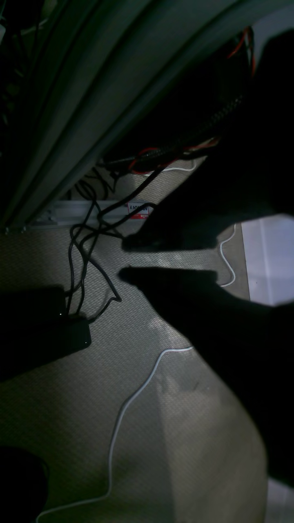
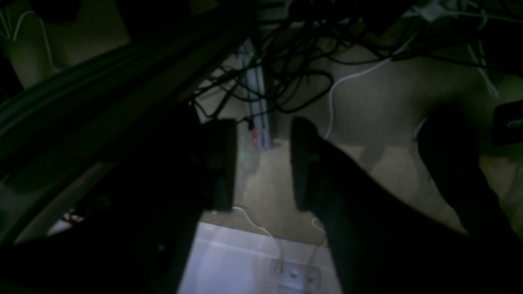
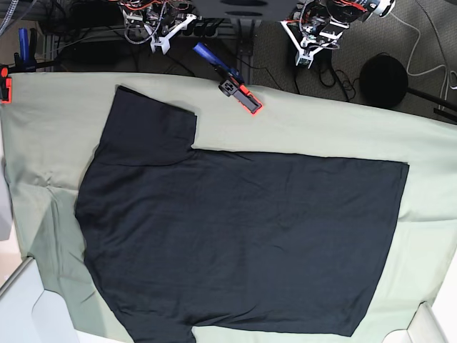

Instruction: Fold the T-shirt properly

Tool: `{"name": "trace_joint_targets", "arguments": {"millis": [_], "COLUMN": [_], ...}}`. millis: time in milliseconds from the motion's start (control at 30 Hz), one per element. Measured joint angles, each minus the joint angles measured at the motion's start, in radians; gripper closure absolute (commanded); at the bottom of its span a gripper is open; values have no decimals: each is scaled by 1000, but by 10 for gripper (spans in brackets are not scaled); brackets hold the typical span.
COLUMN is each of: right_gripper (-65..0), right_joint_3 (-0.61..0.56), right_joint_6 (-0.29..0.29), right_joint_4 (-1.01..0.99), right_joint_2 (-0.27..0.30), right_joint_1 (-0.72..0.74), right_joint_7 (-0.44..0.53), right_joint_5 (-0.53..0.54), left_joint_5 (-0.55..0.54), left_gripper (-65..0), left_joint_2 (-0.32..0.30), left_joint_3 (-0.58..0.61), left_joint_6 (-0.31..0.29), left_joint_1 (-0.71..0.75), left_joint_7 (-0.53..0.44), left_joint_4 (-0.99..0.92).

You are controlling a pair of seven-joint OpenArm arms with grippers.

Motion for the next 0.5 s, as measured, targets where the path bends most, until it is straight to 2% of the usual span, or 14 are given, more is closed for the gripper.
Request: {"name": "trace_joint_targets", "arguments": {"millis": [100,500], "right_gripper": [-234,-234], "right_joint_3": [0,0], "right_joint_6": [-2,-3], "right_joint_4": [0,0], "right_joint_2": [0,0], "right_joint_1": [0,0], "right_joint_7": [0,0], "right_joint_5": [0,0], "left_joint_5": [29,29], "left_gripper": [-105,-105], "left_joint_2": [0,0], "left_joint_3": [0,0], "left_joint_6": [0,0], "left_joint_1": [0,0], "left_joint_7": [0,-2], "left_joint_4": [6,6]}}
